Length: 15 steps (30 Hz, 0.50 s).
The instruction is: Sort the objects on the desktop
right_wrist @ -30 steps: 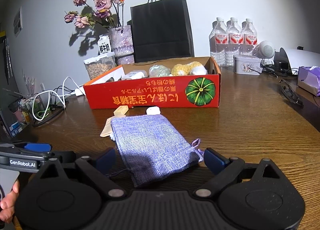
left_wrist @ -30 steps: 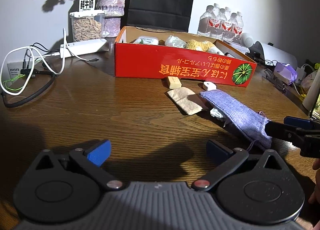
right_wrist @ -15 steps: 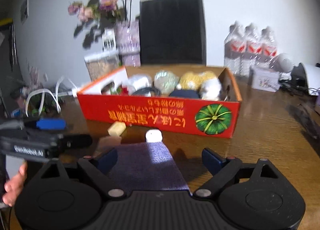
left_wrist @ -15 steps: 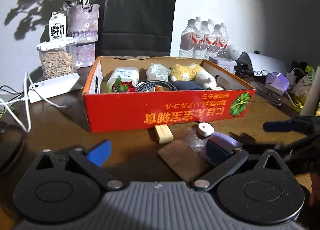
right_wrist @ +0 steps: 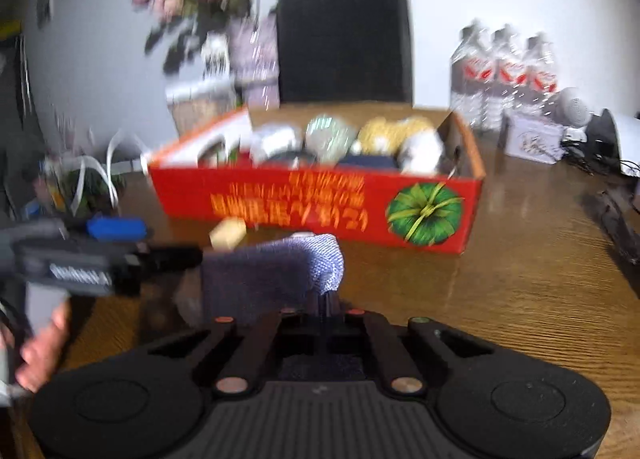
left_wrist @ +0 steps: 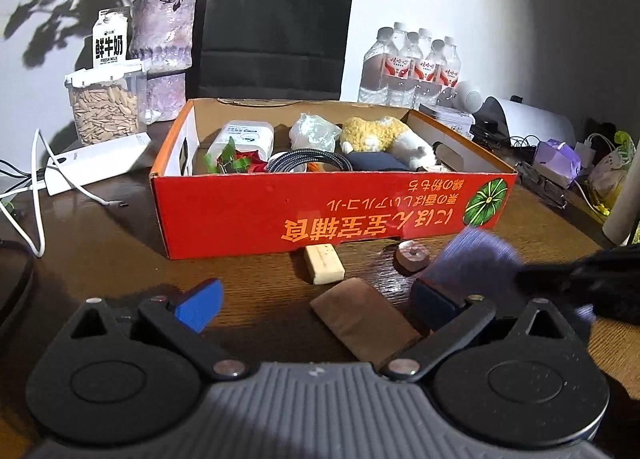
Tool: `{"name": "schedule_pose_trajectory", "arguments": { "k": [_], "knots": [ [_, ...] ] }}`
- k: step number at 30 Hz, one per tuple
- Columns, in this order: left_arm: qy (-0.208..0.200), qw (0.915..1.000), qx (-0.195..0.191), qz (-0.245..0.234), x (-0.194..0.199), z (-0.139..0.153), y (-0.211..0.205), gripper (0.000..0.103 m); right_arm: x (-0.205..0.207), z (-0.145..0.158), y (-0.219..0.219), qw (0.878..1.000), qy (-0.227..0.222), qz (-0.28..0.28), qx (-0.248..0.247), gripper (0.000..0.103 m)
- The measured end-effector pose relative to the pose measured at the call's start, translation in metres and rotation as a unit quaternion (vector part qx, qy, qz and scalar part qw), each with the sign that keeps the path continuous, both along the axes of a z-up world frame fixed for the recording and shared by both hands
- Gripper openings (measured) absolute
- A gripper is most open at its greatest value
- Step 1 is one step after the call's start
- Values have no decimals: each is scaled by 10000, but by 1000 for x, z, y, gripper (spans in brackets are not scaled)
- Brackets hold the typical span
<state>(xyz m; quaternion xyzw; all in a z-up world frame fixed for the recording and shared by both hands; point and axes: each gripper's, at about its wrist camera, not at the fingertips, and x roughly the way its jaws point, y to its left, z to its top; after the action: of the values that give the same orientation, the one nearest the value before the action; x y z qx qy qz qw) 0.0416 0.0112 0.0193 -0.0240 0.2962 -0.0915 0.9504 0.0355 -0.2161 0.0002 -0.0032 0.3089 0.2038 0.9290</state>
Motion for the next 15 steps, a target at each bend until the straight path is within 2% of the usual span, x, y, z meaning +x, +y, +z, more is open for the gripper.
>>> {"name": "schedule_pose_trajectory", "arguments": {
  "k": [3, 8, 11, 12, 13, 14, 15],
  "knots": [
    [44, 10000, 7, -12, 1, 1, -5, 102, -14, 14, -20, 9991, -237, -263, 255, 1],
    [230, 9997, -50, -66, 8, -2, -17, 95, -27, 24, -50, 9958, -398, -647, 509, 1],
    [422, 9991, -48, -61, 16, -5, -26, 85, -27, 21, -56, 9954, -360, -729, 510, 1],
    [480, 9988, -51, -59, 19, -6, -28, 77, -27, 19, -56, 9954, -343, -742, 502, 1],
    [577, 9983, -1, -27, 22, -8, -30, 63, -27, 18, -57, 9954, -314, -749, 505, 1],
    [552, 9983, 150, 66, 23, -9, -33, 58, -28, 16, -57, 9954, -306, -742, 518, 1],
    [553, 9981, 253, 107, 22, -9, -35, 46, -28, 15, -56, 9955, -310, -726, 527, 1]
  ]
}}
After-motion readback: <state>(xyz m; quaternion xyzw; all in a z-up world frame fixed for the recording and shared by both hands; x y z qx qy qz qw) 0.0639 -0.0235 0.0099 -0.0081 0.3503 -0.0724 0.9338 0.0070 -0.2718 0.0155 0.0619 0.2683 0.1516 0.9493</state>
